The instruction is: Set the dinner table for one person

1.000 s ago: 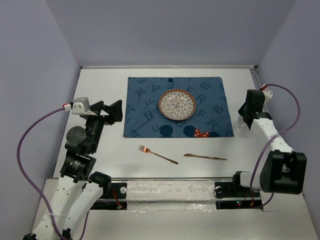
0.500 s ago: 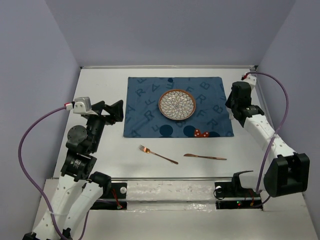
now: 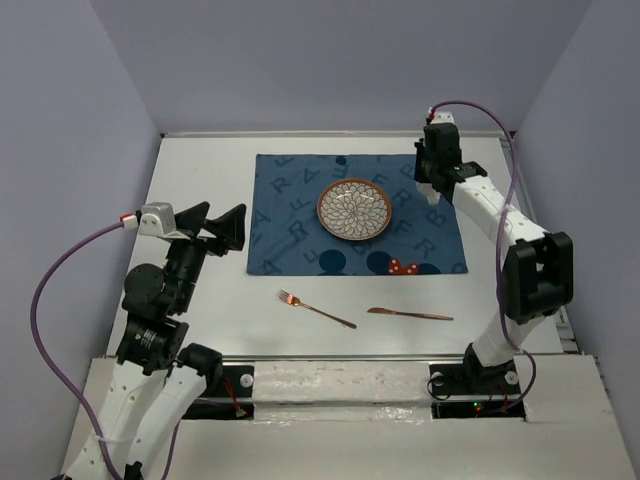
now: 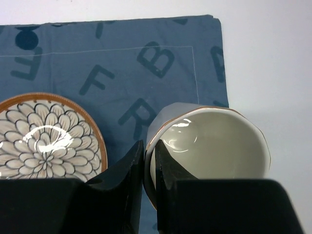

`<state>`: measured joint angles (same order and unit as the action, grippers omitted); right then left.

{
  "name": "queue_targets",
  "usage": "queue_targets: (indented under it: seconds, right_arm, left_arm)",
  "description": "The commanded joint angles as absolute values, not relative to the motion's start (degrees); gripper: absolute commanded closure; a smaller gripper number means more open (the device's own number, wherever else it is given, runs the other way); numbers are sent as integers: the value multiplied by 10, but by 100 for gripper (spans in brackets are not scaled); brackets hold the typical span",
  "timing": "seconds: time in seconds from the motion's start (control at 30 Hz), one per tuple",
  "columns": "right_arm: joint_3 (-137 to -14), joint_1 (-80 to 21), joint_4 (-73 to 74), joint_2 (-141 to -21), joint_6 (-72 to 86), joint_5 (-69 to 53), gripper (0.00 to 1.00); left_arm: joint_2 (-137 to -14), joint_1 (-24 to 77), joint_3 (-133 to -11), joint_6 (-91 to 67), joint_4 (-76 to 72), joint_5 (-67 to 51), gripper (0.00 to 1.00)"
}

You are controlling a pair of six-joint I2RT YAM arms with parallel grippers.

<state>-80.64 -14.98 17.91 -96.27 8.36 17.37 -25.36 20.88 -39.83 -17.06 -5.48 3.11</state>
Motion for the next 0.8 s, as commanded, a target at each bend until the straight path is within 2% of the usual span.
queue_targets:
  seconds: [0.0, 0.37, 0.77]
  right_arm:
    - [-927, -149, 164, -1029, 22, 188, 100]
    - [-1117, -149, 195, -1213, -47, 227, 100]
    - [-1162, -142, 196, -1275, -33, 227, 100]
  left_arm:
    - [-239, 207, -399, -173, -90, 3, 1]
    - [-232, 207, -403, -177, -87, -28, 1]
    - [-233, 207, -404, -178, -84, -29, 1]
